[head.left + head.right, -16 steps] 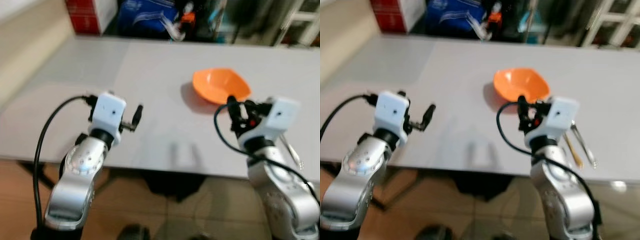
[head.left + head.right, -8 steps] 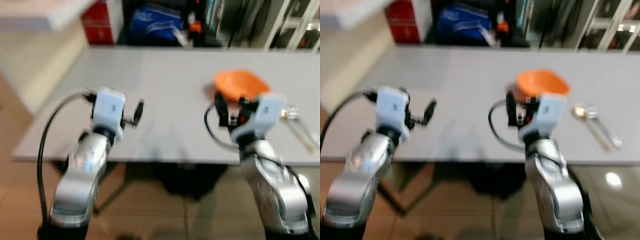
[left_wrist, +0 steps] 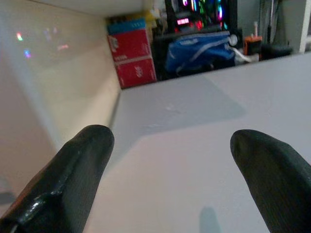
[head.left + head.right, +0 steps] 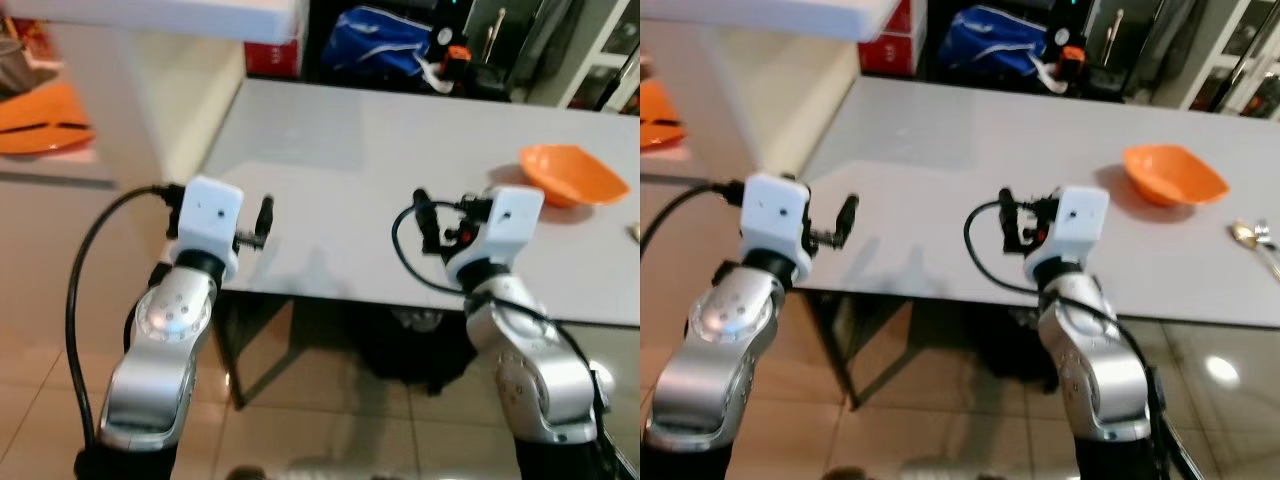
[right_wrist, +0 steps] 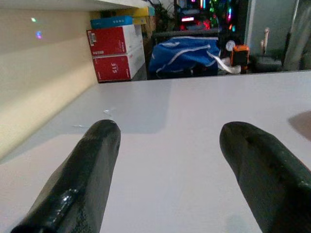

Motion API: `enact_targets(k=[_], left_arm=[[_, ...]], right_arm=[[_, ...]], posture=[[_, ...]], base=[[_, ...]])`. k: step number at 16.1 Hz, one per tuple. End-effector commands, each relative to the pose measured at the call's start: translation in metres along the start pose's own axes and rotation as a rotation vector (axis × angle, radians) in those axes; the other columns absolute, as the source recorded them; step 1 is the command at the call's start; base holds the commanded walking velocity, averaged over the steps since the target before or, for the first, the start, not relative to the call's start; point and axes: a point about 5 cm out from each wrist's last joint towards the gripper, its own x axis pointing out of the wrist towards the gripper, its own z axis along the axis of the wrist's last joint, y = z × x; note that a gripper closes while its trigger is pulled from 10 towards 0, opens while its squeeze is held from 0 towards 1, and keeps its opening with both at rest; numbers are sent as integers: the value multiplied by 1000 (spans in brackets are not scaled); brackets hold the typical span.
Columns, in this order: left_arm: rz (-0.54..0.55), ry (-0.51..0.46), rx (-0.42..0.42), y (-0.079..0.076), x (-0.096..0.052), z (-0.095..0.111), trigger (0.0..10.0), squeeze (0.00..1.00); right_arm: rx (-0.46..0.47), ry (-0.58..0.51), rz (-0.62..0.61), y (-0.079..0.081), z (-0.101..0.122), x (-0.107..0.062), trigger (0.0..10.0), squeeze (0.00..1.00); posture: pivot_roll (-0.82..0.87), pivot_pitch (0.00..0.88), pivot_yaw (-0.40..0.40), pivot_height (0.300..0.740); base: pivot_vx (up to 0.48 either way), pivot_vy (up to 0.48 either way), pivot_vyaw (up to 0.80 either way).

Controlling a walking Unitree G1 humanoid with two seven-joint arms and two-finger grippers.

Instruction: Setting the table

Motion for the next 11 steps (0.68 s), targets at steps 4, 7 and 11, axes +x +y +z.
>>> enact_targets(k=[4,7,11], left_arm=[[33,-6,28,4,-2,1,10000,0],[21,-15,34,2,-3,2,10000,0],[11,-24,44,2,-2,2,10000,0]], right_arm=[[-23,-43,12,5,3,4,10000,0],[6,-2,53,9,-3,3,10000,0],[70,9,105,14,-5,0,10000,0]], posture=[[107,28,-75,740],[107,21,-74,740],[104,14,-66,740]], base=[[0,480,-103],[0,480,0],[0,480,0]])
